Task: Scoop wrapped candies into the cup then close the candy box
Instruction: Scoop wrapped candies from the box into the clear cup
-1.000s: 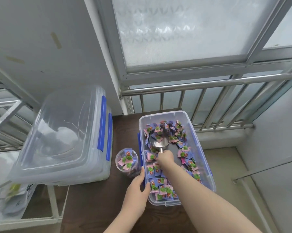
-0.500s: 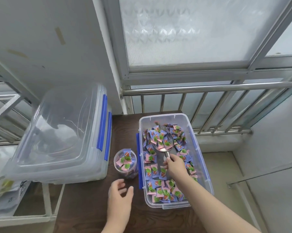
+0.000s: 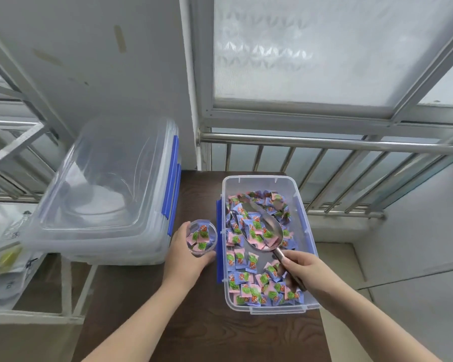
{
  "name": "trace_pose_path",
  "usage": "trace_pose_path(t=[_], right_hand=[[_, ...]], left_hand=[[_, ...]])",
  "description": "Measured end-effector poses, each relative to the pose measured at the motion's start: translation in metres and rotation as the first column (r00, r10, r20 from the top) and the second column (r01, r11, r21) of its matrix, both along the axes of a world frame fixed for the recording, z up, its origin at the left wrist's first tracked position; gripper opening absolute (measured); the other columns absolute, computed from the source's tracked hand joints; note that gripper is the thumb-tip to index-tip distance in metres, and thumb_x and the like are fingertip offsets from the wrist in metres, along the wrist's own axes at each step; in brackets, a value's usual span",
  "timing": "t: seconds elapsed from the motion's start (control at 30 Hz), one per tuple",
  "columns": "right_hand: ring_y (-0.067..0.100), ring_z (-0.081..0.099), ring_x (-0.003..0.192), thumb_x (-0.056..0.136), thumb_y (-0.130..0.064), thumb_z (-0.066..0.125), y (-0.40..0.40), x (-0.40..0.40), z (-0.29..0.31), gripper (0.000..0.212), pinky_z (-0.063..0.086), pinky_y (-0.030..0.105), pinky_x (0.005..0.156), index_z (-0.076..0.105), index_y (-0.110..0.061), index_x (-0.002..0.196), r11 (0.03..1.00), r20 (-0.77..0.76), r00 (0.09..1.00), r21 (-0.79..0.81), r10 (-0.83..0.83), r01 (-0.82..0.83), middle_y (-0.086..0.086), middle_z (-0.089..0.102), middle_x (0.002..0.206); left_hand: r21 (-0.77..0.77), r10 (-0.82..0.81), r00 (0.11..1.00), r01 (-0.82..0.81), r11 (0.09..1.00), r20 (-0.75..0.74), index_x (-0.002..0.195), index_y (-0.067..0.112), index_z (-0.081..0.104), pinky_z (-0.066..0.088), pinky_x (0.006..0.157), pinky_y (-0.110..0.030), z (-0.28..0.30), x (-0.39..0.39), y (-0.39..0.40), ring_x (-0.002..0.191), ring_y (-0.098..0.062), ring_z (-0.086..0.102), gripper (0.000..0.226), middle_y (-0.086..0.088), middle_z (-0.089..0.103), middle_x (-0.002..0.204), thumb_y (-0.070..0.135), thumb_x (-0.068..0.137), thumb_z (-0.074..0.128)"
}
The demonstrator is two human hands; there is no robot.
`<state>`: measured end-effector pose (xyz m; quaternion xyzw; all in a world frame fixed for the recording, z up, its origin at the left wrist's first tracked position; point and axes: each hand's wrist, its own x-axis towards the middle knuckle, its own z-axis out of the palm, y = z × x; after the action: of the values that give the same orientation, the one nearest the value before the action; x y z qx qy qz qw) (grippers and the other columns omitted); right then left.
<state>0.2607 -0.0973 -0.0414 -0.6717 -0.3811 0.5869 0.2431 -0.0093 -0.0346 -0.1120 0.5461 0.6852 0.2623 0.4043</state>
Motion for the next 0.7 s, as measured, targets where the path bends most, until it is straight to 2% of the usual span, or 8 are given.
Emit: trace_pose_path(t=[0.1, 0.2, 0.27, 0.37, 0.53, 0.63, 0.7], right_hand=[[0.017, 0.05, 0.048, 0.102, -0.018, 0.048, 0.007, -0.005, 0.023, 0.027, 0.036, 0.021, 0.046, 0.068, -0.004, 0.093, 0.98, 0.068, 0.977, -0.035, 0.2, -0.198, 0.01, 0.063, 0.072], [0.021, 0.049, 0.052, 0.099, -0.03, 0.048, 0.02, -0.017, 0.039, 0.034, 0.038, 0.029, 0.052, 0.066, -0.001, 0.092, 0.913, 0.184, 0.894, -0.104, 0.407, -0.395, 0.018, 0.06, 0.074], [0.02, 0.046, 0.051, 0.098, -0.032, 0.048, 0.03, -0.028, 0.049, 0.037, 0.038, 0.032, 0.054, 0.067, -0.003, 0.086, 0.878, 0.247, 0.842, -0.153, 0.479, -0.454, 0.013, 0.06, 0.066], [0.015, 0.038, 0.044, 0.099, -0.034, 0.049, 0.046, -0.048, 0.073, 0.042, 0.034, 0.027, 0.048, 0.067, -0.01, 0.07, 0.849, 0.373, 0.763, -0.219, 0.529, -0.482, -0.003, 0.05, 0.048], [0.017, 0.039, 0.044, 0.097, -0.037, 0.052, 0.071, -0.08, 0.106, 0.046, 0.034, 0.024, 0.044, 0.074, -0.005, 0.072, 0.803, 0.526, 0.62, -0.255, 0.582, -0.538, 0.006, 0.058, 0.06], [0.018, 0.04, 0.043, 0.095, -0.036, 0.055, 0.083, -0.094, 0.121, 0.046, 0.036, 0.022, 0.041, 0.076, -0.002, 0.073, 0.791, 0.582, 0.563, -0.266, 0.588, -0.551, 0.006, 0.065, 0.061], [0.018, 0.043, 0.042, 0.094, -0.036, 0.057, 0.088, -0.099, 0.13, 0.046, 0.037, 0.02, 0.04, 0.076, -0.001, 0.07, 0.772, 0.624, 0.51, -0.259, 0.592, -0.58, 0.002, 0.065, 0.053]], left_hand=[[0.031, -0.032, 0.999, 0.033, 0.999, -0.024, 0.136, 0.037, 0.043, 0.055, 0.095, -0.037, -0.004, -0.003, 0.0, 0.116, -0.004, 0.058, 0.093, 0.016, 0.057, 0.128, 0.038, 0.057, 0.093], [0.072, -0.053, 0.998, 0.056, 0.996, -0.047, 0.132, 0.038, 0.046, 0.057, 0.091, -0.037, -0.003, -0.001, 0.0, 0.114, -0.004, 0.058, 0.087, 0.017, 0.057, 0.125, 0.038, 0.058, 0.092], [0.088, -0.057, 0.996, 0.063, 0.994, -0.066, 0.136, 0.034, 0.045, 0.055, 0.094, -0.038, -0.002, -0.001, -0.002, 0.117, -0.007, 0.057, 0.088, 0.014, 0.056, 0.13, 0.043, 0.06, 0.089], [0.099, -0.047, 0.998, 0.051, 0.994, -0.049, 0.144, 0.028, 0.042, 0.051, 0.1, -0.036, -0.001, -0.001, -0.005, 0.123, -0.01, 0.054, 0.09, 0.009, 0.053, 0.137, 0.037, 0.066, 0.087], [0.089, -0.044, 0.999, 0.046, 0.995, -0.029, 0.149, 0.023, 0.039, 0.045, 0.103, -0.028, 0.002, -0.002, -0.009, 0.126, -0.011, 0.051, 0.093, 0.007, 0.048, 0.142, 0.026, 0.07, 0.089], [0.085, -0.044, 0.999, 0.046, 0.995, -0.027, 0.149, 0.026, 0.037, 0.047, 0.104, -0.033, 0.004, -0.002, -0.01, 0.126, -0.01, 0.051, 0.095, 0.008, 0.048, 0.143, 0.023, 0.07, 0.089], [0.075, -0.033, 0.999, 0.034, 0.997, -0.008, 0.149, 0.028, 0.036, 0.049, 0.103, -0.033, 0.005, -0.003, -0.01, 0.125, -0.009, 0.052, 0.096, 0.009, 0.047, 0.142, 0.022, 0.07, 0.09]])
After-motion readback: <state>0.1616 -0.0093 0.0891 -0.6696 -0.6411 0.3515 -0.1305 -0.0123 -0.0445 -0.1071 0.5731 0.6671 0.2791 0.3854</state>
